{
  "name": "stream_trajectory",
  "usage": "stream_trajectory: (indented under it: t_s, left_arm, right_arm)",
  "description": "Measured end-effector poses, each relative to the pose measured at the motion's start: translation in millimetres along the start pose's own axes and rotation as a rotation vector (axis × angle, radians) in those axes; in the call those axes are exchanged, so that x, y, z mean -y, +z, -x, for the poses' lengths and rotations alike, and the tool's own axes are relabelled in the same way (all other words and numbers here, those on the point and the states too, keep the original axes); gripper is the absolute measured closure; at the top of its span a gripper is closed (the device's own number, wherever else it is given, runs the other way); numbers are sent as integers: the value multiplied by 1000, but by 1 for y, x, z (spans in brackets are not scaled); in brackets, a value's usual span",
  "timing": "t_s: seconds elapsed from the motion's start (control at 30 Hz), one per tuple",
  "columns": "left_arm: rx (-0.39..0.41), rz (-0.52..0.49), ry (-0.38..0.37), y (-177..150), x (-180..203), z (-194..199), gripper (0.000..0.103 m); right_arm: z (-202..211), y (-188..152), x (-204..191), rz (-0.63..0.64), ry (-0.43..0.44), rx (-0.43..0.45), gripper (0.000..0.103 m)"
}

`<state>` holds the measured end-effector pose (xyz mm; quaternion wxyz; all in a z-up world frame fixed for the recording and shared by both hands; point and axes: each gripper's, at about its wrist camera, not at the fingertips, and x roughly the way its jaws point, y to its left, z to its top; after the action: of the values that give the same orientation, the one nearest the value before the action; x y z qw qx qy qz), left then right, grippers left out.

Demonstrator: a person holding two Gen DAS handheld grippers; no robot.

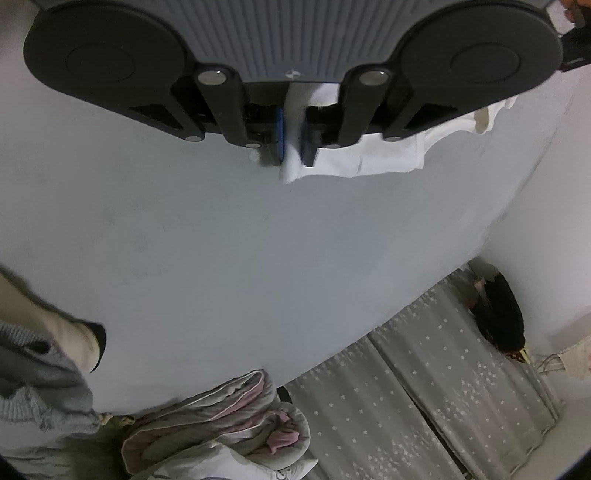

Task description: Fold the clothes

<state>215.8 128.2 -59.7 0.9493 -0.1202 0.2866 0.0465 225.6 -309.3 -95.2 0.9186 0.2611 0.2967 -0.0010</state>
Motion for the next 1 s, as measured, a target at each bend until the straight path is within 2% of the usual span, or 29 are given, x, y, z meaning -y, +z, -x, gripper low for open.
stream_trajectory:
  t_s: [0.13, 0.2, 0.27, 0.37, 0.43, 0.53, 0.67, 0.9, 0.93, 1.0]
  left_arm:
    - [71, -78, -95, -1, 27, 18, 77]
    - [56, -125, -133, -6, 42, 13, 76]
    - [23, -166, -136, -14, 51, 2, 76]
    - [-42, -189, -63, -27, 53, -19, 75]
    - [-50, -153, -71, -31, 44, -23, 71]
    - [-39, -166, -32, -27, 45, -17, 72]
    - [-29, -265, 90, -35, 44, -2, 71]
    - [-31, -102, 212, -22, -29, 26, 64]
    - [-22, -82, 243, -22, -39, 28, 60]
    - [-5, -45, 314, -22, -60, 34, 57]
  right_arm:
    - [17, 5, -11, 60, 11, 57, 79]
    - [21, 2, -22, 124, 52, 58, 79]
    - [19, -4, -35, 207, 90, 40, 79]
    - [4, -18, -53, 343, 79, -37, 79]
    - [-5, -25, -59, 398, 61, -81, 79]
    - [-11, -27, -57, 408, 51, -86, 80]
    - [-10, -24, -54, 388, 58, -84, 79]
    - [-6, -23, -51, 372, 62, -82, 75]
    - [-5, -24, -52, 378, 57, -79, 75]
    - [-5, -24, -53, 387, 54, -77, 72]
